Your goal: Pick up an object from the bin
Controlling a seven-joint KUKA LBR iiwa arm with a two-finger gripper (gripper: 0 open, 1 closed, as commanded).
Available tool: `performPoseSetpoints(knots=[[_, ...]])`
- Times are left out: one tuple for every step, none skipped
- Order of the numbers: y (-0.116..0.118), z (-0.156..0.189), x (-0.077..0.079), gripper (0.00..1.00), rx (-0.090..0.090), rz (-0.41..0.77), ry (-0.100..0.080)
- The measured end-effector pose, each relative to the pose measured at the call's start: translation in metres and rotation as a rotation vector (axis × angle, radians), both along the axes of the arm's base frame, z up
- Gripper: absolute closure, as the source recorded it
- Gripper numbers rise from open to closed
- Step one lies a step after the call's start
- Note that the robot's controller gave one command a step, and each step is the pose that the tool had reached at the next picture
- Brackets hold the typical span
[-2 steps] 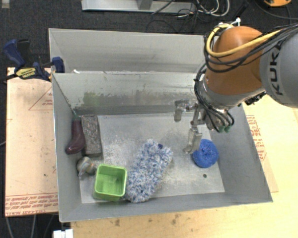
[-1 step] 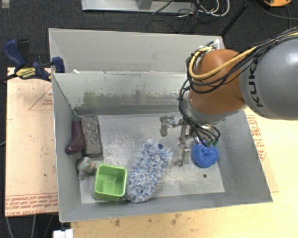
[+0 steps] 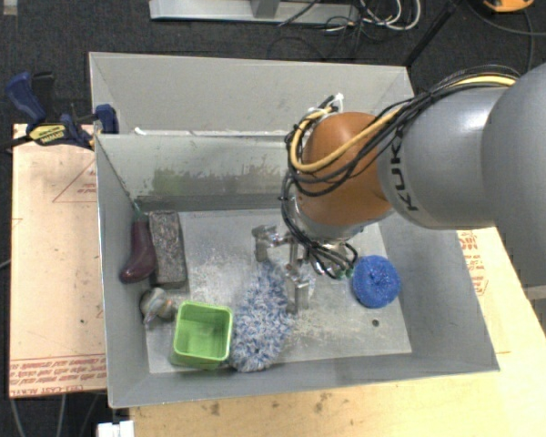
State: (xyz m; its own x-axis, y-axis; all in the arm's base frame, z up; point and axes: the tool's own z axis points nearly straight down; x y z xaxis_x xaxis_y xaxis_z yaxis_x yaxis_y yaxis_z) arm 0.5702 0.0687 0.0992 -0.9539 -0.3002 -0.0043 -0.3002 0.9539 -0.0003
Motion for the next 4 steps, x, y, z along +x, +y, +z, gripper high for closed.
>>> performPoseSetpoints(knots=[[0.021,-0.023,0.002,1.00,0.000,0.241,0.004],[0.021,-0.023,0.002,1.00,0.000,0.241,0.004],[0.021,-0.023,0.002,1.00,0.000,0.241,0.004],[0.009,0.095,0.009,1.00,0.000,0.275,0.001]])
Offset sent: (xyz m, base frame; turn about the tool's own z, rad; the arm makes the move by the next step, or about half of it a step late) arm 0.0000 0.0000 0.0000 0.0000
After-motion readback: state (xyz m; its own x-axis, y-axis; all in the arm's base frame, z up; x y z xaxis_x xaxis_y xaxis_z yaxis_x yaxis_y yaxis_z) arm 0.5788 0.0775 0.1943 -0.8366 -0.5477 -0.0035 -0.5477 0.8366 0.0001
